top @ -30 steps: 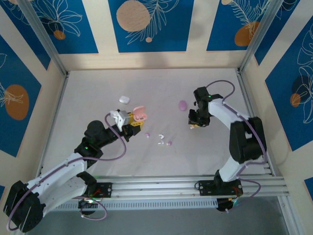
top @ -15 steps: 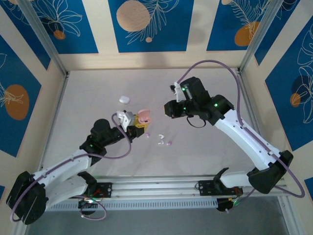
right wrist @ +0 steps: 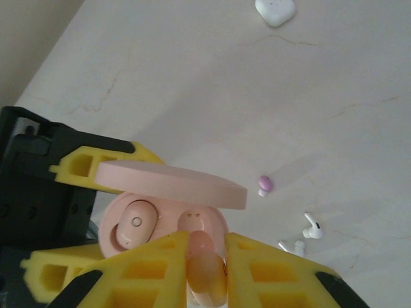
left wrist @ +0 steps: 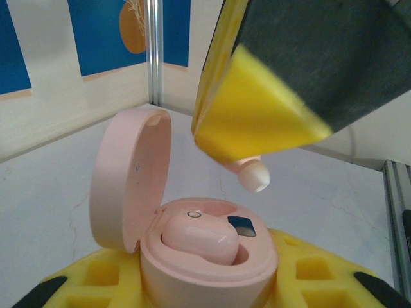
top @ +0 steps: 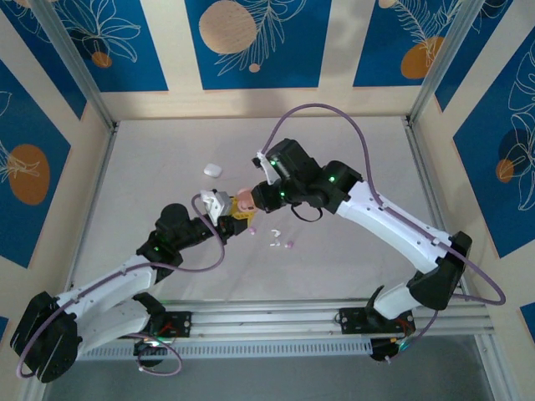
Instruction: Insert the wireless bluetooth earbuds into the charging case
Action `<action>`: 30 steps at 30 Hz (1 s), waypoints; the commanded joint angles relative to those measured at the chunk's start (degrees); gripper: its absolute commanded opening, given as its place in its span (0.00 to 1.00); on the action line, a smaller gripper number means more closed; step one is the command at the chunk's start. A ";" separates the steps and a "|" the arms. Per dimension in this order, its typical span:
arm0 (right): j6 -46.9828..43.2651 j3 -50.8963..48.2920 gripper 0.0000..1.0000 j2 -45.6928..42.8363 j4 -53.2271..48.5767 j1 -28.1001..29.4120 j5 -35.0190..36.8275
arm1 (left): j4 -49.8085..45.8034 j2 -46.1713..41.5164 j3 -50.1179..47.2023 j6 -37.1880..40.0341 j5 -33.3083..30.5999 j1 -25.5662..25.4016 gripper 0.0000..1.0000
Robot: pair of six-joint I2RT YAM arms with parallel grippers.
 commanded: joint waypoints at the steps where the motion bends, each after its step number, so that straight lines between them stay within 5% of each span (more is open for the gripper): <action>1: -0.76 2.19 0.20 0.48 -1.37 0.34 4.03 | 3.73 -1.10 1.46 1.37 0.96 -0.73 0.30; 14: 1.18 2.63 0.20 0.77 0.87 0.45 1.61 | 4.18 -0.95 1.55 1.16 1.19 -0.83 0.31; 22: 1.41 3.13 0.19 -0.44 0.04 0.95 6.83 | 3.78 -1.08 1.64 1.43 0.30 -0.74 0.31; 30: 2.06 3.04 0.19 1.18 0.72 1.00 2.36 | 4.82 -1.12 1.64 0.73 0.48 -0.79 0.31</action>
